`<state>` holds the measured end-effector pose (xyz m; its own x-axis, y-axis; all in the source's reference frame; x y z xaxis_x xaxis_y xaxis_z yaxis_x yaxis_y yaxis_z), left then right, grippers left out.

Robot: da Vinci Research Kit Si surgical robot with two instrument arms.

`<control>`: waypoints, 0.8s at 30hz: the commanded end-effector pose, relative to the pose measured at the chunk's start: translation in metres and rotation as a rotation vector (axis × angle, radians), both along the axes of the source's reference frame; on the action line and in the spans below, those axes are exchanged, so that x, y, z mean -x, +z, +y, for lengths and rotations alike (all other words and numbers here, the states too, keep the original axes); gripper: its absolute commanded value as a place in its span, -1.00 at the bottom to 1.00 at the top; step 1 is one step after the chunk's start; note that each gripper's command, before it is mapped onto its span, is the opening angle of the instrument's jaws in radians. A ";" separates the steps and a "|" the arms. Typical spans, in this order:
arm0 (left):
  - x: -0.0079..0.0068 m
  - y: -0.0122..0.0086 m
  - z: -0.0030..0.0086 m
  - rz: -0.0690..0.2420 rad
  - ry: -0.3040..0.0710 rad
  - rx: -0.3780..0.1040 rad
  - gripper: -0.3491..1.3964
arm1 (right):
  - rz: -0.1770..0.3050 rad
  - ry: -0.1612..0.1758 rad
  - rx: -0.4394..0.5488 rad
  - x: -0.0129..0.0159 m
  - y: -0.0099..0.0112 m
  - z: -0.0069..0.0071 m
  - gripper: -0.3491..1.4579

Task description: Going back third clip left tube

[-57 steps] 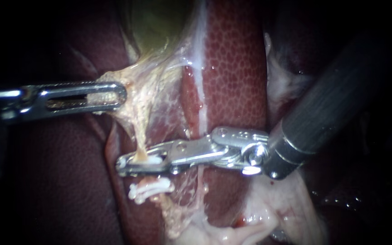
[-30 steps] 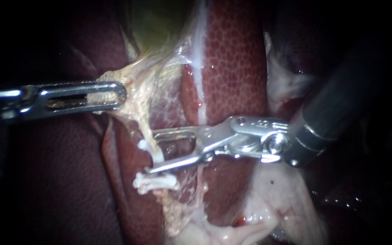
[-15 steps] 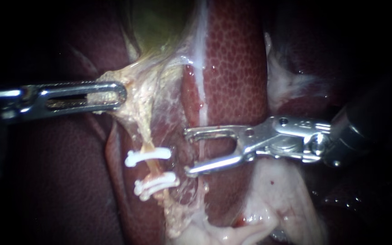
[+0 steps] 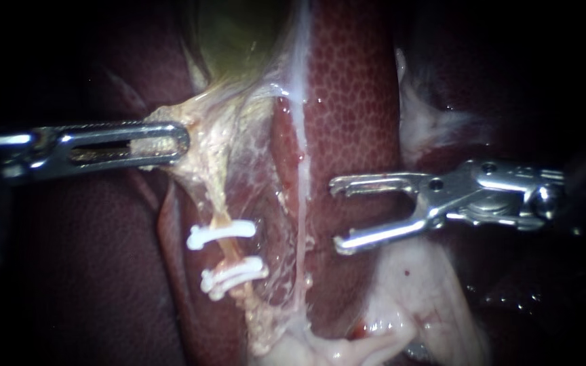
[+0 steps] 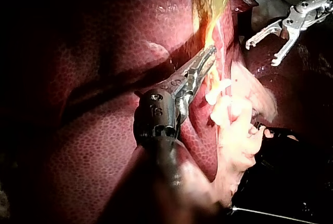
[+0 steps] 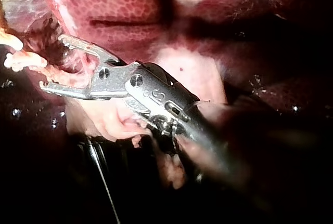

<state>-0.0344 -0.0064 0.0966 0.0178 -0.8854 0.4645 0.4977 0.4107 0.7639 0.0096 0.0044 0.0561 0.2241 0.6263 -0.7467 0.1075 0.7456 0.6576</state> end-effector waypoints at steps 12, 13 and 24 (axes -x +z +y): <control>0.0014 0.0017 -0.0002 0.005 -0.006 0.008 -1.00 | 0.009 0.000 0.013 0.0015 -0.0013 0.0004 0.05; 0.0017 0.0020 -0.0003 0.006 -0.007 0.009 -1.00 | 0.009 -0.001 0.013 0.0015 -0.0014 0.0004 0.05; 0.0055 0.0063 -0.0003 0.024 0.014 0.007 -1.00 | 0.010 -0.002 0.013 0.0018 -0.0014 0.0003 0.05</control>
